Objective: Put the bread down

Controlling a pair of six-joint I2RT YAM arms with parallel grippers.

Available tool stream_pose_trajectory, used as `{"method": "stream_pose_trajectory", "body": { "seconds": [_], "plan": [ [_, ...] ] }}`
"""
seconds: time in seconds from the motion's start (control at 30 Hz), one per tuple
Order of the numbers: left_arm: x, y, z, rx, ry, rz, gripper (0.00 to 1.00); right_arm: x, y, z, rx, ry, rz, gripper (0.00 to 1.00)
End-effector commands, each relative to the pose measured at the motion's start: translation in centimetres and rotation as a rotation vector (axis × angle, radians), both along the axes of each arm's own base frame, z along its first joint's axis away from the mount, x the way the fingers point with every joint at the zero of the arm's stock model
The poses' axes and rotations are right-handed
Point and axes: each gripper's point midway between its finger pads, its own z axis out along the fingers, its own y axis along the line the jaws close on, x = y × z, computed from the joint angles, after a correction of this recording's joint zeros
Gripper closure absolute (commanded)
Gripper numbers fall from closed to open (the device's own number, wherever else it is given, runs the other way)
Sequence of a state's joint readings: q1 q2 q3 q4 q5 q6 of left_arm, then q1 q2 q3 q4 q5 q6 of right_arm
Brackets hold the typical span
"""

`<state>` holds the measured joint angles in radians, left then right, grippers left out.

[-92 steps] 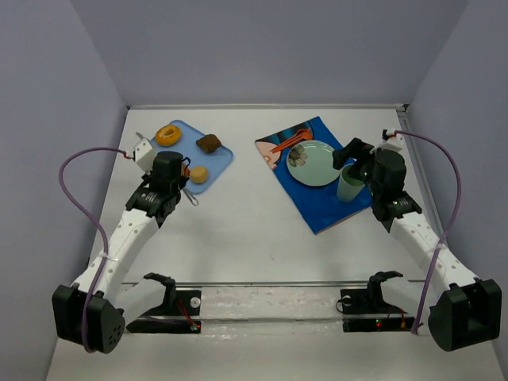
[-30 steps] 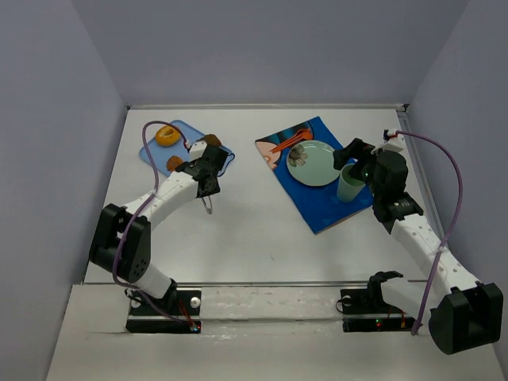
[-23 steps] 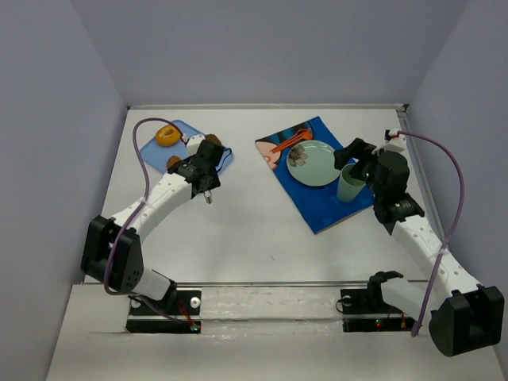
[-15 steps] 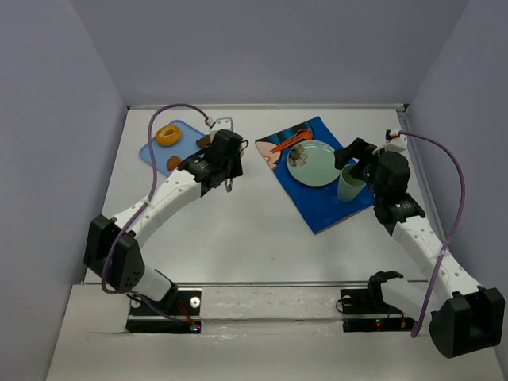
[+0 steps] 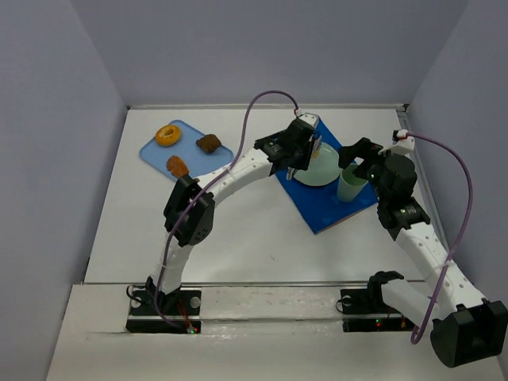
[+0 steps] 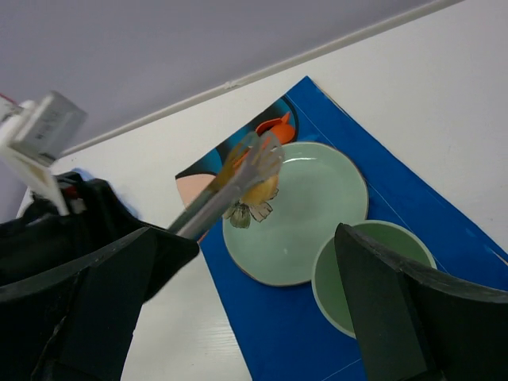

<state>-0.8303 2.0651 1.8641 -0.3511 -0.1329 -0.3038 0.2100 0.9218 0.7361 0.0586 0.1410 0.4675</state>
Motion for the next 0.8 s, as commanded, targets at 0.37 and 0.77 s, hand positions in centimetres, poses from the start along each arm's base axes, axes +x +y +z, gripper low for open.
{"method": "stream_pose_trajectory", "body": {
  "seconds": [0.37,0.77],
  "plan": [
    [-0.5,-1.3,0.9,0.024,0.001,-0.055,0.41,-0.2,-0.6,0.9,-0.012,-0.039,-0.029,0.0],
    [-0.1,0.0,6.0,-0.029,-0.093,0.007,0.4,-0.1,-0.5,0.8,-0.012,-0.034,-0.024,0.0]
  ]
}}
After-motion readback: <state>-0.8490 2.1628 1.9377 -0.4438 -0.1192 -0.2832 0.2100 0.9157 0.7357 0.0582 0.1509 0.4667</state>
